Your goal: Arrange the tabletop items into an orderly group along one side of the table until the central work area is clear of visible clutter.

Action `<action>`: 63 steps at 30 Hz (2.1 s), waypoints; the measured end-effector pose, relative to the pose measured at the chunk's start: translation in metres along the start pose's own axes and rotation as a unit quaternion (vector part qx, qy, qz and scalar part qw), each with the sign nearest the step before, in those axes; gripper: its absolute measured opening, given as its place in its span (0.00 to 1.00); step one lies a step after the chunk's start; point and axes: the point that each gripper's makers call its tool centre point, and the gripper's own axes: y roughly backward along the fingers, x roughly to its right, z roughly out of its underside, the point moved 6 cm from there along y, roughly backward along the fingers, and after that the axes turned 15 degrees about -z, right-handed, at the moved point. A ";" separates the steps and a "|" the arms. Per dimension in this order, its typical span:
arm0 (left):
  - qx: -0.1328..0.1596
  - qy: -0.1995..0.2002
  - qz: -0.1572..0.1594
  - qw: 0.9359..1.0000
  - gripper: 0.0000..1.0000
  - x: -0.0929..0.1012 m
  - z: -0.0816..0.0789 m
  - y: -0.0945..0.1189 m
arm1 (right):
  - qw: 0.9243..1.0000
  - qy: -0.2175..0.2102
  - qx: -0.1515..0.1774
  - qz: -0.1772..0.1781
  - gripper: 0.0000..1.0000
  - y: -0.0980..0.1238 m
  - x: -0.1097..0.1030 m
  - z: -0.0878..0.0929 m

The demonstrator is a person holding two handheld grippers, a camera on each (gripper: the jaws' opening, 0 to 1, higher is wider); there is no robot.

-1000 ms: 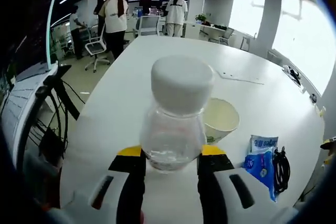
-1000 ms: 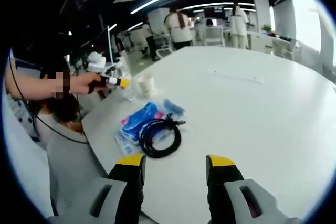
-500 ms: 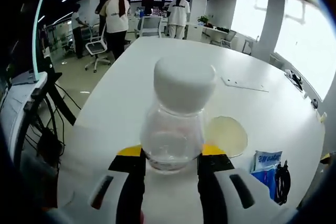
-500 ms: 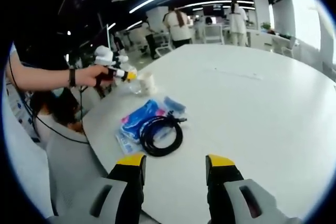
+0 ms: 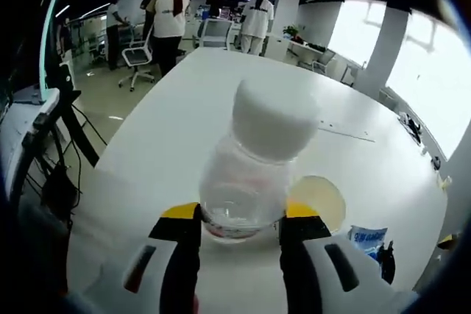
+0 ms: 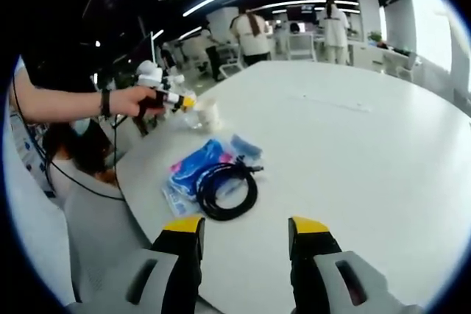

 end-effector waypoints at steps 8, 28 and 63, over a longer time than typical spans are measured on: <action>0.025 -0.002 0.009 1.000 0.40 -0.002 -0.009 0.015 | 1.000 0.001 0.001 -0.004 0.46 -0.003 0.001 -0.002; 0.065 -0.003 0.010 0.998 0.40 -0.017 0.011 0.069 | 1.000 0.005 0.014 -0.023 0.46 -0.014 -0.004 -0.006; -0.012 0.024 0.029 0.999 0.38 0.037 0.117 0.113 | 0.997 -0.047 0.040 -0.052 0.45 -0.030 -0.016 0.008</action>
